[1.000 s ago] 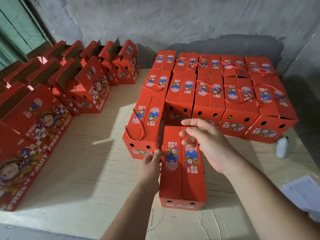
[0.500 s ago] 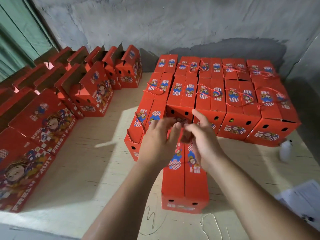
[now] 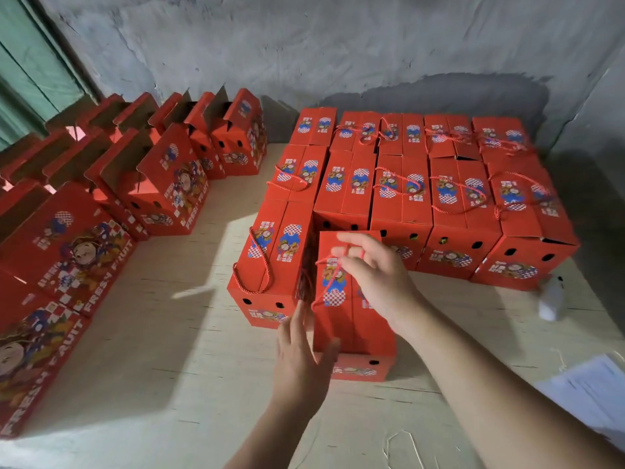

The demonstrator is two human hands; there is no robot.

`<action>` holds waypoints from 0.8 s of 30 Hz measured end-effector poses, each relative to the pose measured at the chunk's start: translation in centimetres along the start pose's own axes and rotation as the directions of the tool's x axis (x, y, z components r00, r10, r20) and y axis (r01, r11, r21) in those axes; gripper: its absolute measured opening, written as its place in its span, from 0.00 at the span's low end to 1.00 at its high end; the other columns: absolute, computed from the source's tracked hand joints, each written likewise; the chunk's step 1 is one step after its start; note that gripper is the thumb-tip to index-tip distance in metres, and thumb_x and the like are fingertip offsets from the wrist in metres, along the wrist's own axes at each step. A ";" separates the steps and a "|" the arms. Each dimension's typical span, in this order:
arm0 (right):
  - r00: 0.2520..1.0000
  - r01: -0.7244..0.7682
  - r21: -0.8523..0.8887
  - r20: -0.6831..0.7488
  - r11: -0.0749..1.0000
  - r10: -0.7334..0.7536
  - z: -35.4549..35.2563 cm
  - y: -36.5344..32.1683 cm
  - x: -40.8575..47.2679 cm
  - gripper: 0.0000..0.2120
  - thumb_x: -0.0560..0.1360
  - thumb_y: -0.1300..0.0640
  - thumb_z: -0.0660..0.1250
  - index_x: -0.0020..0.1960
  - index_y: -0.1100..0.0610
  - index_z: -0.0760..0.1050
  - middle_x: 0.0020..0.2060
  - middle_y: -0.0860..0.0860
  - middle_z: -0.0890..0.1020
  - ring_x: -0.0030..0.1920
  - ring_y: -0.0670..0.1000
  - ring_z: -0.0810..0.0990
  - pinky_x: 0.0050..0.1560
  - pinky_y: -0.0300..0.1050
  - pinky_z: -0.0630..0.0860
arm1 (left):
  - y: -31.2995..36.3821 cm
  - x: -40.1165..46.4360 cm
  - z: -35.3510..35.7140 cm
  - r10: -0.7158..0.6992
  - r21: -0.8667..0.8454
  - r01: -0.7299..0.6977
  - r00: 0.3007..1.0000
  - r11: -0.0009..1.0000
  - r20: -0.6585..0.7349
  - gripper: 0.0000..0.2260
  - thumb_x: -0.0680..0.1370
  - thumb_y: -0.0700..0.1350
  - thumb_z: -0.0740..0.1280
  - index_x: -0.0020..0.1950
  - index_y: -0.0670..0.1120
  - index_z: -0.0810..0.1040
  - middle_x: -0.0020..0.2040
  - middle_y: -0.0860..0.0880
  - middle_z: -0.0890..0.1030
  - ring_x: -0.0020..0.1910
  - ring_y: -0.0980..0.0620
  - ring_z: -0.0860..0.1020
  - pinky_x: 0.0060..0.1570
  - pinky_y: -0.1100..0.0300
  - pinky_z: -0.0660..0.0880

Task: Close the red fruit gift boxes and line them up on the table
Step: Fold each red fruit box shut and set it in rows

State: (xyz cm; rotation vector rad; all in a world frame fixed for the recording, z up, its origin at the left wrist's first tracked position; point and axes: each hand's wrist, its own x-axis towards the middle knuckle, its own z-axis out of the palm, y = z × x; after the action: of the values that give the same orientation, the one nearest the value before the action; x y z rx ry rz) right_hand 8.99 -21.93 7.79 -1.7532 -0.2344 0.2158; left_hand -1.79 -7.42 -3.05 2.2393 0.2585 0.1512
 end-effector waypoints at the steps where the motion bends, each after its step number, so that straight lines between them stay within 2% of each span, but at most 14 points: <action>1: 1.000 -0.004 -0.133 0.015 0.991 0.006 -1.4 1.4 0.3 0.20 0.81 0.51 0.65 0.72 0.40 0.71 0.55 0.39 0.83 0.47 0.36 0.82 0.49 0.38 0.75 | -0.4 0.1 0.5 0.093 0.063 -0.096 0.995 0.993 0.048 0.40 0.76 0.65 0.69 0.83 0.55 0.56 0.77 0.49 0.63 0.77 0.49 0.62 0.71 0.52 0.66; 3: 0.999 -0.044 -0.456 -0.004 0.889 0.047 -3.7 4.1 -1.1 0.29 0.81 0.42 0.63 0.78 0.34 0.56 0.57 0.36 0.77 0.49 0.44 0.84 0.49 0.48 0.81 | -1.3 -0.7 1.2 0.258 0.249 -0.299 0.948 0.921 0.185 0.41 0.73 0.71 0.68 0.82 0.62 0.58 0.80 0.53 0.59 0.77 0.49 0.61 0.71 0.51 0.66; 4: 0.993 -0.114 -0.554 -0.068 0.825 0.092 -4.4 5.7 -1.9 0.32 0.81 0.39 0.62 0.79 0.34 0.49 0.63 0.39 0.76 0.54 0.49 0.84 0.53 0.52 0.81 | -1.8 -1.0 1.5 0.297 0.322 -0.359 0.928 0.876 0.226 0.39 0.73 0.68 0.70 0.81 0.63 0.60 0.81 0.53 0.60 0.76 0.46 0.63 0.71 0.48 0.69; 5: 0.976 -0.216 -0.572 -0.138 0.792 0.166 -4.6 7.3 -2.6 0.36 0.80 0.37 0.61 0.81 0.37 0.44 0.70 0.46 0.73 0.62 0.54 0.81 0.59 0.54 0.78 | -2.2 -0.9 2.0 0.311 0.370 -0.373 0.925 0.851 0.218 0.37 0.74 0.62 0.74 0.80 0.63 0.63 0.80 0.52 0.64 0.73 0.44 0.68 0.68 0.45 0.73; 6: 0.947 -0.320 -0.532 -0.163 0.784 0.276 -4.3 8.7 -3.0 0.39 0.80 0.37 0.61 0.82 0.40 0.41 0.76 0.51 0.66 0.69 0.56 0.75 0.64 0.54 0.73 | -2.4 -0.5 2.5 0.316 0.397 -0.358 0.934 0.845 0.169 0.35 0.73 0.56 0.77 0.78 0.62 0.68 0.77 0.52 0.68 0.68 0.43 0.72 0.64 0.43 0.76; 7: 0.914 -0.398 -0.457 -0.128 0.795 0.385 -3.5 10.0 -3.4 0.41 0.81 0.37 0.61 0.82 0.44 0.40 0.79 0.54 0.62 0.73 0.56 0.71 0.68 0.53 0.70 | -2.4 0.0 2.9 0.325 0.424 -0.341 0.939 0.839 0.112 0.32 0.73 0.54 0.77 0.76 0.61 0.71 0.74 0.52 0.72 0.64 0.43 0.75 0.60 0.44 0.78; 8: 0.891 -0.439 -0.375 -0.064 0.816 0.450 -2.4 10.9 -3.6 0.40 0.81 0.38 0.62 0.83 0.45 0.41 0.78 0.53 0.65 0.71 0.54 0.72 0.67 0.49 0.70 | -2.5 0.6 3.0 0.344 0.449 -0.338 0.936 0.827 0.070 0.29 0.74 0.55 0.76 0.74 0.61 0.73 0.72 0.53 0.74 0.61 0.44 0.75 0.58 0.45 0.78; 10: 0.904 -0.419 -0.258 -0.034 0.870 0.426 -0.6 12.0 -3.1 0.35 0.81 0.41 0.64 0.81 0.45 0.48 0.69 0.46 0.75 0.58 0.48 0.79 0.56 0.44 0.73 | -3.0 2.1 2.9 0.393 0.518 -0.355 0.919 0.779 0.039 0.26 0.75 0.58 0.71 0.73 0.62 0.74 0.70 0.54 0.75 0.59 0.45 0.74 0.56 0.47 0.78; 11: 0.921 -0.387 -0.237 -0.069 0.891 0.382 0.0 12.3 -2.4 0.33 0.81 0.41 0.64 0.79 0.45 0.51 0.67 0.44 0.77 0.56 0.47 0.79 0.55 0.43 0.73 | -3.3 3.0 2.6 0.405 0.554 -0.355 0.913 0.753 0.034 0.26 0.75 0.57 0.72 0.73 0.61 0.74 0.70 0.54 0.75 0.59 0.45 0.73 0.56 0.47 0.77; 13: 0.932 -0.362 -0.199 -0.091 0.911 0.350 1.0 12.4 -0.8 0.35 0.80 0.39 0.64 0.80 0.43 0.50 0.68 0.42 0.74 0.62 0.47 0.77 0.59 0.43 0.71 | -4.0 4.9 1.8 0.410 0.614 -0.343 0.911 0.711 0.034 0.30 0.73 0.54 0.77 0.74 0.61 0.73 0.70 0.55 0.75 0.59 0.45 0.71 0.57 0.47 0.75; 16: 0.910 -0.411 -0.148 -0.007 0.899 0.415 2.1 12.4 0.8 0.46 0.78 0.34 0.63 0.82 0.42 0.35 0.75 0.41 0.64 0.71 0.48 0.70 0.67 0.45 0.67 | -5.3 7.0 0.2 0.431 0.667 -0.368 0.899 0.648 0.076 0.33 0.73 0.55 0.77 0.76 0.62 0.70 0.71 0.57 0.75 0.59 0.46 0.72 0.58 0.46 0.71; 19: 0.906 -0.420 -0.138 -0.007 0.897 0.424 2.6 12.6 1.2 0.51 0.72 0.27 0.60 0.80 0.41 0.31 0.81 0.45 0.58 0.76 0.52 0.67 0.74 0.55 0.68 | -6.0 7.8 -0.6 0.439 0.681 -0.399 0.890 0.614 0.126 0.31 0.75 0.56 0.75 0.77 0.62 0.69 0.72 0.57 0.74 0.59 0.46 0.72 0.58 0.48 0.70; 21: 0.894 -0.444 -0.151 -0.008 0.883 0.449 2.7 12.5 1.2 0.53 0.68 0.24 0.58 0.80 0.40 0.31 0.81 0.46 0.58 0.76 0.54 0.68 0.73 0.59 0.69 | -6.1 7.7 -0.5 0.423 0.664 -0.389 0.898 0.639 0.119 0.30 0.75 0.56 0.75 0.76 0.61 0.70 0.71 0.57 0.74 0.57 0.47 0.72 0.58 0.49 0.71; 24: 0.875 -0.474 -0.182 0.017 0.862 0.485 2.5 12.6 1.3 0.53 0.70 0.24 0.58 0.80 0.40 0.30 0.81 0.47 0.58 0.75 0.55 0.69 0.73 0.59 0.70 | -6.0 7.1 -0.3 0.401 0.623 -0.363 0.912 0.693 0.085 0.28 0.76 0.55 0.75 0.75 0.61 0.73 0.70 0.59 0.75 0.54 0.47 0.73 0.55 0.50 0.73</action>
State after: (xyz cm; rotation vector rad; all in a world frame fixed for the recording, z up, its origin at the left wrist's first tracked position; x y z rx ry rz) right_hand 10.05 -21.60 -5.09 -1.9583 0.1540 0.6296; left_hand 4.27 -1.79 -7.38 2.9501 -0.1750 0.4067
